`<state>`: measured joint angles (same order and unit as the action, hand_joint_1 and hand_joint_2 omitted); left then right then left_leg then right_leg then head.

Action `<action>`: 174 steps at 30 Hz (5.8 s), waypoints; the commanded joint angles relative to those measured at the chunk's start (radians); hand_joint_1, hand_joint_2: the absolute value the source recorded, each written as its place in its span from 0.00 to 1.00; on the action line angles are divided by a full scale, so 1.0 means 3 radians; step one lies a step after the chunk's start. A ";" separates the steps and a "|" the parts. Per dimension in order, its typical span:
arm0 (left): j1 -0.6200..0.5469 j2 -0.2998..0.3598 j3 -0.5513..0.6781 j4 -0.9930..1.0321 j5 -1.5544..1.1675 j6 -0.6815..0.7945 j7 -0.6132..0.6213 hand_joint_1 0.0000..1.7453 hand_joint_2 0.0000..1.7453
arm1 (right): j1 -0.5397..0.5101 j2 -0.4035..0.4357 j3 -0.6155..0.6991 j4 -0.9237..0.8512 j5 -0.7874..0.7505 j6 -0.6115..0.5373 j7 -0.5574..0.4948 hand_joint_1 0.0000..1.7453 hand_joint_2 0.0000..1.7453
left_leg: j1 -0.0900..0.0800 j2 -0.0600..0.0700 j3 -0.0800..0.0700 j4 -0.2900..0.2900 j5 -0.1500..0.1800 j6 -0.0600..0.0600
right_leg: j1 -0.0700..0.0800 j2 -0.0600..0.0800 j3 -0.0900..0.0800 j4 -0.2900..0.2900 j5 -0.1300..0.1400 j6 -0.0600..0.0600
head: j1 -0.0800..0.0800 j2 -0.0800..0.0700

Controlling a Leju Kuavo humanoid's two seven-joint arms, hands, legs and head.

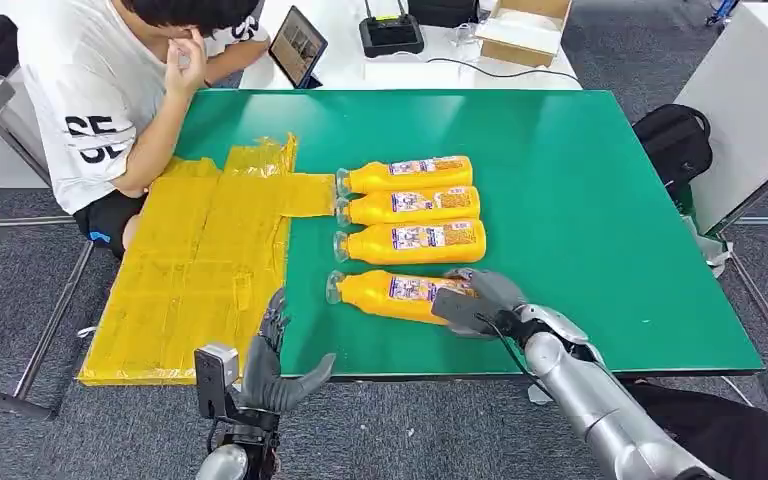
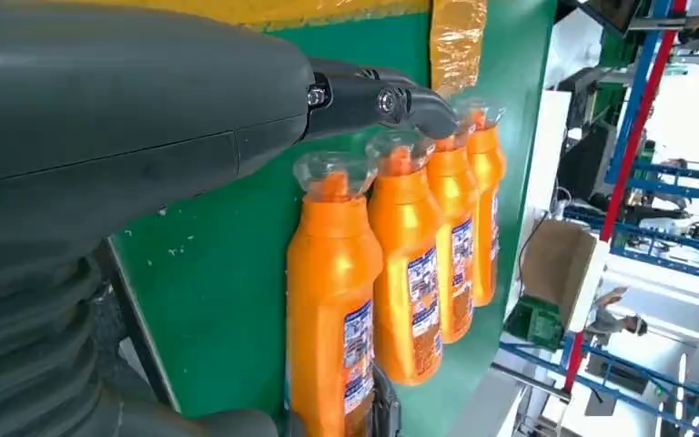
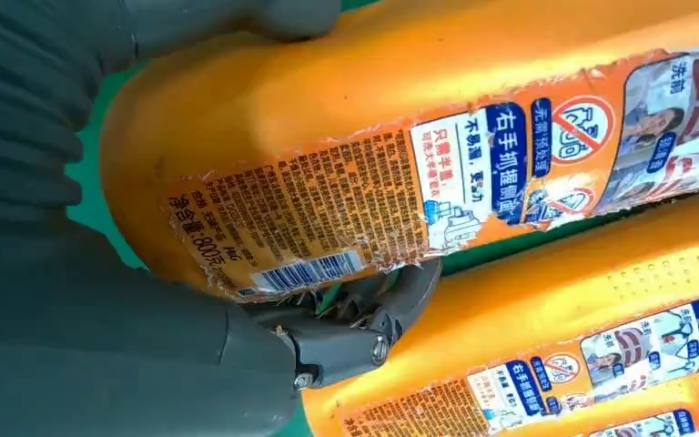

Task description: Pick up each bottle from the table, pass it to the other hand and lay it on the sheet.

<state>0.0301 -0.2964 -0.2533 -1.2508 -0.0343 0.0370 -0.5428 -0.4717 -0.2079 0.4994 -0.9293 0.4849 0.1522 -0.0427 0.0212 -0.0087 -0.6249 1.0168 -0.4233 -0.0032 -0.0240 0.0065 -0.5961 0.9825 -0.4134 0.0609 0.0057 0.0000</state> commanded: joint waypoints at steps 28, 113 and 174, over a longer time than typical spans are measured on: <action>-0.0025 0.0085 -0.0138 -0.0304 0.0602 -0.0312 -0.0027 0.00 1.00 | 0.1254 0.1007 -0.0966 -0.1948 -0.0386 -0.1960 -0.1562 1.00 1.00 | 0.0000 -0.0002 0.0004 -0.0003 -0.0003 0.0002 | 0.0000 -0.0005 0.0006 -0.0004 -0.0004 -0.0007 | 0.0001 0.0000; -0.0581 0.0162 0.0031 -0.0306 0.0320 -0.0118 -0.0099 1.00 1.00 | 0.1424 0.1281 -0.0276 -0.1255 -0.0815 -0.0401 -0.1544 0.00 0.00 | 0.0000 -0.0007 -0.0005 0.0001 -0.0002 0.0002 | 0.0001 -0.0012 -0.0004 0.0003 -0.0006 -0.0009 | 0.0001 0.0000; -0.2807 0.0913 0.0578 0.3201 -0.3621 0.0037 0.0843 0.00 1.00 | 0.1184 0.1371 -0.0009 -0.1398 -0.1061 -0.0783 -0.1670 0.00 0.00 | 0.0002 0.0003 0.0002 -0.0002 0.0004 0.0000 | 0.0003 0.0000 0.0002 0.0003 -0.0001 -0.0007 | 0.0000 0.0000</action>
<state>-0.7699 -0.0118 -0.1881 -0.3727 -1.2120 0.1446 -0.2666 -0.0875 0.2121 0.4898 -1.4378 0.1705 -0.0874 -0.5585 0.0216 -0.0088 -0.6268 1.0166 -0.4215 -0.0040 -0.0239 0.0062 -0.5977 0.9842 -0.4134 0.0605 0.0057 0.0000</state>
